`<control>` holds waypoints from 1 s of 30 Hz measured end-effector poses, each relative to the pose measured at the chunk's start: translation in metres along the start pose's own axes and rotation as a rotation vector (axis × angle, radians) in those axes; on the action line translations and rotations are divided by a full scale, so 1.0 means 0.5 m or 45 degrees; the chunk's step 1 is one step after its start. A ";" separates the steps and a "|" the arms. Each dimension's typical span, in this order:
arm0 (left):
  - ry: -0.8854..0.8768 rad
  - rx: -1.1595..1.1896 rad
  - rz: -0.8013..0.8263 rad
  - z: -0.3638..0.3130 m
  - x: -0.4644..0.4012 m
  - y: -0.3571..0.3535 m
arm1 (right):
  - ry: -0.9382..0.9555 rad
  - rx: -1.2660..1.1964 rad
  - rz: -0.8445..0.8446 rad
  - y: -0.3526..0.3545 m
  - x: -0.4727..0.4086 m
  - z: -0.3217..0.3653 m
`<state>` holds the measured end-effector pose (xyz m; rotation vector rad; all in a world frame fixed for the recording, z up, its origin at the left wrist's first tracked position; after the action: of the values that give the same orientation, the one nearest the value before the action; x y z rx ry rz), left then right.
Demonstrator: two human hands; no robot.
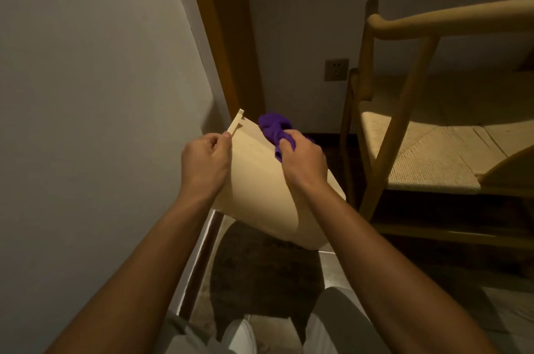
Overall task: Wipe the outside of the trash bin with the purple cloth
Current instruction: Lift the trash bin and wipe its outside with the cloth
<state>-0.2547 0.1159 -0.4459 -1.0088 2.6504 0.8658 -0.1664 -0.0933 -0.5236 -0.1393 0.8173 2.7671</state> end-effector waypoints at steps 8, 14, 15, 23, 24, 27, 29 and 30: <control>0.002 -0.107 0.018 -0.001 -0.012 -0.027 | 0.338 -0.140 -0.143 -0.016 0.182 0.130; -0.092 -0.094 -0.028 -0.001 -0.028 0.019 | 0.414 -0.065 -0.115 -0.023 0.150 0.162; -0.109 -0.075 -0.045 -0.005 -0.024 0.026 | 0.395 -0.099 -0.110 -0.017 0.120 0.157; -0.012 0.050 -0.088 0.003 -0.006 0.021 | 0.291 -0.139 -0.286 0.031 0.056 0.120; -0.031 0.037 -0.073 -0.002 -0.007 0.012 | 0.327 -0.169 -0.280 0.022 0.073 0.137; -0.054 0.044 -0.049 -0.005 -0.012 -0.001 | 0.421 -0.124 -0.196 -0.018 0.132 0.189; 0.001 0.077 -0.093 0.011 -0.021 0.017 | 0.489 -0.083 -0.167 -0.017 0.147 0.195; 0.053 0.113 -0.120 0.020 -0.027 0.030 | 0.501 -0.060 -0.166 -0.007 0.139 0.183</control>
<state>-0.2547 0.1384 -0.4424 -1.1316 2.6250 0.7087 -0.2342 -0.0259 -0.4600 -0.7374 0.7960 2.6710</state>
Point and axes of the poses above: each hand's wrist, its own x-axis away from the middle knuckle, its own y-axis out of the back of the hand, z = x × y, the point moved 10 cm from there along -x, towards the middle knuckle, and after that the axes turned 9 degrees about -z, right-handed, at the moved point
